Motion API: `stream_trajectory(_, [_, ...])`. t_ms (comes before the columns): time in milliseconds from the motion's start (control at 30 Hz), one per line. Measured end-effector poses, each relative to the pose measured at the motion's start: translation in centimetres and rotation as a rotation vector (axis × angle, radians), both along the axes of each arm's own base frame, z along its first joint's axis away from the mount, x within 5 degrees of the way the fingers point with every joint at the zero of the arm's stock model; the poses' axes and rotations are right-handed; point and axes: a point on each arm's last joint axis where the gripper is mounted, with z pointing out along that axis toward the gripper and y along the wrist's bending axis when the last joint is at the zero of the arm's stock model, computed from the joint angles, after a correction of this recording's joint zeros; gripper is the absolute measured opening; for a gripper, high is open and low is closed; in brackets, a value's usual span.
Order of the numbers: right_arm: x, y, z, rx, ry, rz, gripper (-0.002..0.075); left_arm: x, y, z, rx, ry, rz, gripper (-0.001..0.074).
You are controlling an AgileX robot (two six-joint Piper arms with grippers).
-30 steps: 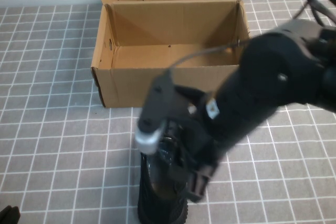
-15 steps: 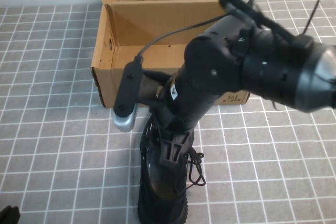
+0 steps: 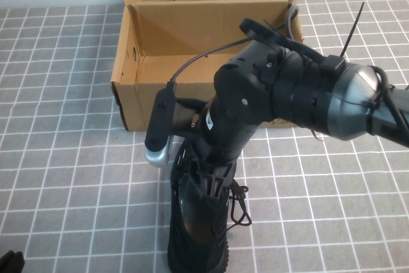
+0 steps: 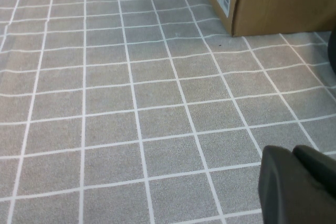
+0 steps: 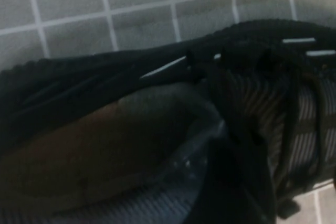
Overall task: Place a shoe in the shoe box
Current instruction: Pick up the shoe from the table
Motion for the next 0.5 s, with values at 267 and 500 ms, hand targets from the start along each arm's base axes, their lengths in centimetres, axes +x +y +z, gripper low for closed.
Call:
stream_trajectory(267, [0.41,0.15,-0.32,-0.004,-0.033,0.006,0.0332,0.0,0.0,0.0,0.0,0.0,0.0,-0.0001])
stream_trajectory(500, [0.25,0.31,-0.39,0.014,-0.01,-0.001,0.0277,0.0,0.0,0.0,0.0,0.0,0.0,-0.0001])
